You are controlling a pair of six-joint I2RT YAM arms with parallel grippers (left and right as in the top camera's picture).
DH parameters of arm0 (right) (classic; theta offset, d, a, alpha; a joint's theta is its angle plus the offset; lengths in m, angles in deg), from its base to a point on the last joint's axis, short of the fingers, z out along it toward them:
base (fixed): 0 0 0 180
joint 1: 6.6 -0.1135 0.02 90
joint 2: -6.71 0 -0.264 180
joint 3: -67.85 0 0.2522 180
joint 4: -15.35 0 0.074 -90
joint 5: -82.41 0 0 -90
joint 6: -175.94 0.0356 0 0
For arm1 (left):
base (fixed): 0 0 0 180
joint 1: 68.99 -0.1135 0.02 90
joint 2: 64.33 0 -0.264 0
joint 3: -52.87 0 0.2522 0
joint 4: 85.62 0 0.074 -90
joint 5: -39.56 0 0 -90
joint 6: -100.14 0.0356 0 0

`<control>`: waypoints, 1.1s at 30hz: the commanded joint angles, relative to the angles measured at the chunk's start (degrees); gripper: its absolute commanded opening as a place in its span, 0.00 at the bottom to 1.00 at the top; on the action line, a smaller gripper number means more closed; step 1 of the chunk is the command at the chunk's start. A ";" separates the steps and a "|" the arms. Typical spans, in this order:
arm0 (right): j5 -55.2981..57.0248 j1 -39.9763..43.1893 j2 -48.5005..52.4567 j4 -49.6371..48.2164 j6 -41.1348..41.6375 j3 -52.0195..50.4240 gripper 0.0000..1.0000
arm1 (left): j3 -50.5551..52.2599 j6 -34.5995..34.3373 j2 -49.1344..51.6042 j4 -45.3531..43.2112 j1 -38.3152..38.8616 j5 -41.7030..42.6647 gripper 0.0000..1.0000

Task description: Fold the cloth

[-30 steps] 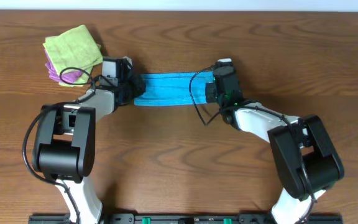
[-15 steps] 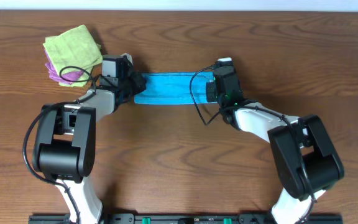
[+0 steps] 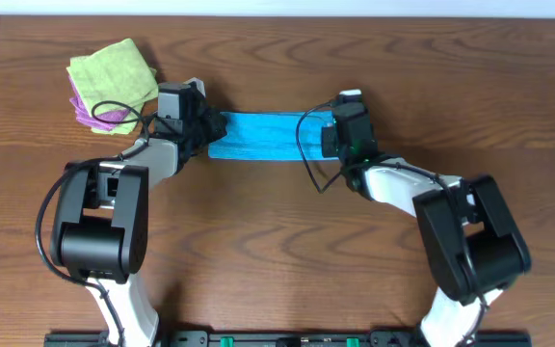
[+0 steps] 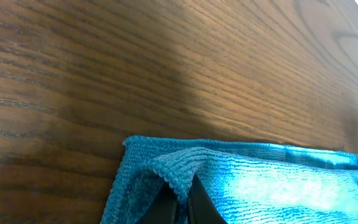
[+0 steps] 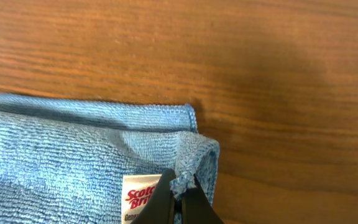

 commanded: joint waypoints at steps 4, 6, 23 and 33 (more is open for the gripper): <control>2.36 1.09 1.86 -0.79 -0.59 -0.07 0.01 | -1.03 1.14 0.68 -1.01 -0.46 -4.72 0.06; 2.38 1.11 1.86 -1.03 -0.59 -0.07 0.01 | -1.03 1.46 0.68 -1.38 -0.46 -4.87 0.06; 2.40 0.76 -0.46 -0.02 -0.61 -0.07 0.39 | -1.03 1.95 -0.31 -1.22 -1.95 -5.66 0.53; 3.23 0.68 -7.96 8.72 1.20 -0.07 0.41 | -1.05 3.61 -6.58 5.11 -2.49 -5.73 0.63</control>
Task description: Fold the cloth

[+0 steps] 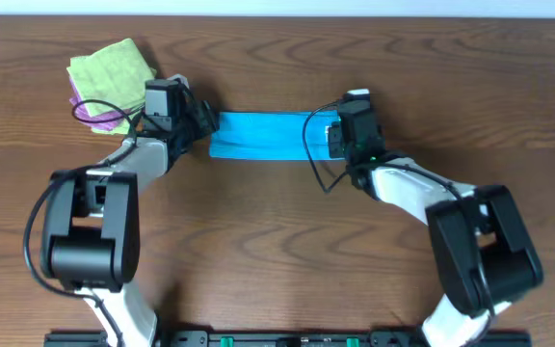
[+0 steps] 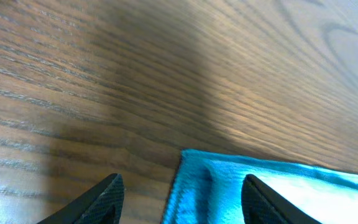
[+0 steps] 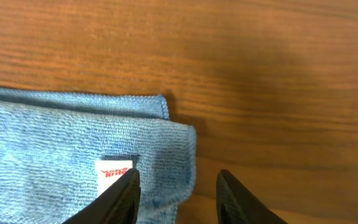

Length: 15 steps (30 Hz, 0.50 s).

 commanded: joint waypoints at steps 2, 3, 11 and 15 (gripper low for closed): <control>1.05 0.00 -4.87 3.41 2.84 -0.07 0.44 | -1.05 1.42 -4.02 2.64 -0.13 -0.37 0.62; 1.03 0.00 -5.60 4.13 3.21 -0.07 0.45 | -1.05 1.42 -4.42 3.30 -0.13 -0.35 0.62; 0.90 0.00 -12.98 13.77 11.52 -0.07 0.51 | -1.05 -1.27 -5.49 4.81 0.20 3.50 0.35; -3.39 0.07 -15.87 19.47 19.91 -0.07 0.57 | -1.05 -2.95 -5.44 4.68 1.46 3.23 0.22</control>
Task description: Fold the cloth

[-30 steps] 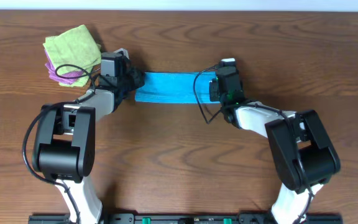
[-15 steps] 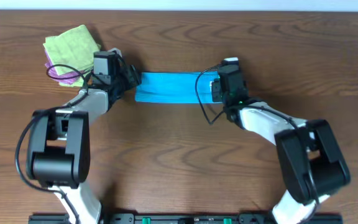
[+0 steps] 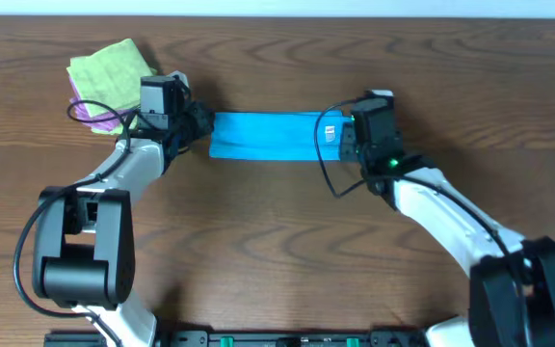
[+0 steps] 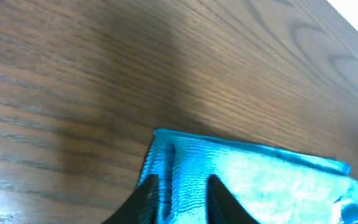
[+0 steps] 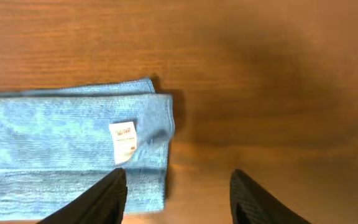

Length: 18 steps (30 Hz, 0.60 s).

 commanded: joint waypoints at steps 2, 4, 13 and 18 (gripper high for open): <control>-4.48 0.15 -2.45 3.93 13.94 -0.04 0.59 | -1.01 -1.40 -0.94 0.26 2.29 -1.46 0.17; -6.95 0.57 -2.40 5.70 20.37 -0.04 0.61 | -1.01 -2.03 -0.46 0.13 4.04 -4.35 0.15; -14.45 3.98 -1.42 6.80 26.95 -0.07 0.68 | -1.01 -3.04 4.70 -0.61 8.11 -9.66 0.06; -18.32 5.35 2.23 6.29 27.19 -0.07 0.69 | -1.01 -3.54 8.46 -2.75 8.11 -10.08 0.06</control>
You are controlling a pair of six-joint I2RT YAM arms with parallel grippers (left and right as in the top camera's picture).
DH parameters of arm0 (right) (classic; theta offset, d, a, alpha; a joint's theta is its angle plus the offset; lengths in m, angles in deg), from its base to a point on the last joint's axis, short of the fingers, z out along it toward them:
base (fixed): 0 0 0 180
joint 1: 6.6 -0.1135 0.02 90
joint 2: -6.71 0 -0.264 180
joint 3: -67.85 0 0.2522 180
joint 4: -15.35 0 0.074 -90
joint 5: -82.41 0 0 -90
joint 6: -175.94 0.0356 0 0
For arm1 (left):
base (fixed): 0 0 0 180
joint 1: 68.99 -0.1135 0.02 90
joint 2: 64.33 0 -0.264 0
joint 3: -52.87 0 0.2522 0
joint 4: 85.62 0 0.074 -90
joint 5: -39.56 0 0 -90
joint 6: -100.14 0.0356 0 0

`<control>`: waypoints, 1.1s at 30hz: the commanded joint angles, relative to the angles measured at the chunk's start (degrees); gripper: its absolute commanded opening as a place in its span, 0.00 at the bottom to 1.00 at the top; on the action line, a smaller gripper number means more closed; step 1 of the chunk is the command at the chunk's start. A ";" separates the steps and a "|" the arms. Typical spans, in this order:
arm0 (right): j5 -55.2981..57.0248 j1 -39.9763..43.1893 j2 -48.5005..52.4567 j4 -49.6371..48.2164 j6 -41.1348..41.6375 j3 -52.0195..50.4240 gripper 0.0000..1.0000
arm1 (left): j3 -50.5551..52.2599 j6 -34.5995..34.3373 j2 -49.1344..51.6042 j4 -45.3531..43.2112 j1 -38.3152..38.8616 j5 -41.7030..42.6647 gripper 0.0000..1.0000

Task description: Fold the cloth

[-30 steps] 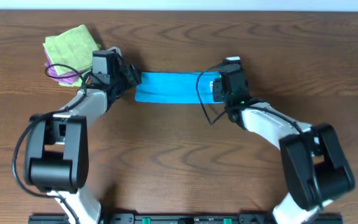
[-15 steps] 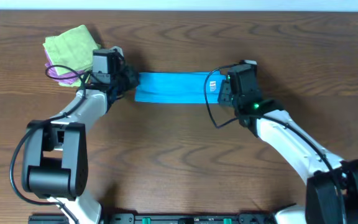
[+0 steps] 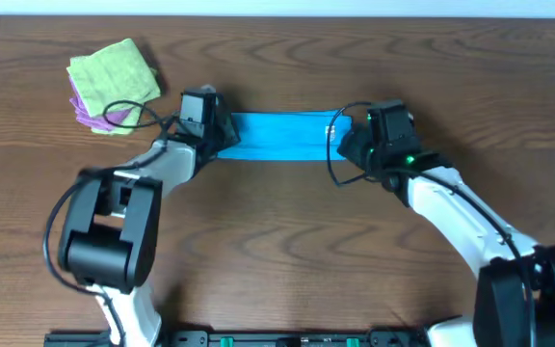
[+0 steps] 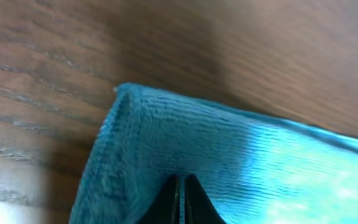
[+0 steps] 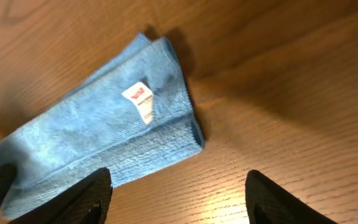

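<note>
The blue cloth [image 3: 282,136] lies on the wooden table [image 3: 277,251] folded into a long strip, its white tag [image 5: 142,101] near the right end. My left gripper [image 3: 222,133] is over the strip's left end. In the left wrist view its fingers [image 4: 181,199] are shut together on the blue cloth [image 4: 229,149], a thin line of teal between them. My right gripper [image 3: 353,146] hangs just off the strip's right end. It is wide open [image 5: 179,205] over bare wood, apart from the blue cloth [image 5: 104,134].
A pile of green and purple cloths [image 3: 112,82] sits at the back left, close behind the left arm. The table's far edge [image 3: 277,15] runs along the top. Bare wood lies in front of the strip.
My left gripper, narrowly open at the strip's left edge before, is now shut on the cloth's left end. The right gripper stays open, has drawn back and turned.
First both grippers were shut on the cloth's raised corners over the strip. Then both stood open with the corners lying flat on the folded strip. The right gripper then sat further off; now the left is shut on the left end.
</note>
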 commanded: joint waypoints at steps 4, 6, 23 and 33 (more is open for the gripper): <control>-5.60 0.83 5.53 -2.05 2.10 -0.04 0.69 | -1.03 -0.83 3.19 -1.11 0.07 -3.10 0.06; -6.27 0.70 6.97 -3.15 2.73 -0.04 0.69 | -1.03 -0.85 3.52 -0.87 0.07 -3.43 0.06; -7.87 0.35 16.33 -14.03 7.10 -0.04 0.66 | -1.03 -1.70 3.69 1.97 0.09 -3.26 0.06; -8.41 -0.66 23.06 -21.68 8.02 -0.04 0.51 | -1.03 -1.68 3.69 2.60 0.09 -3.21 0.06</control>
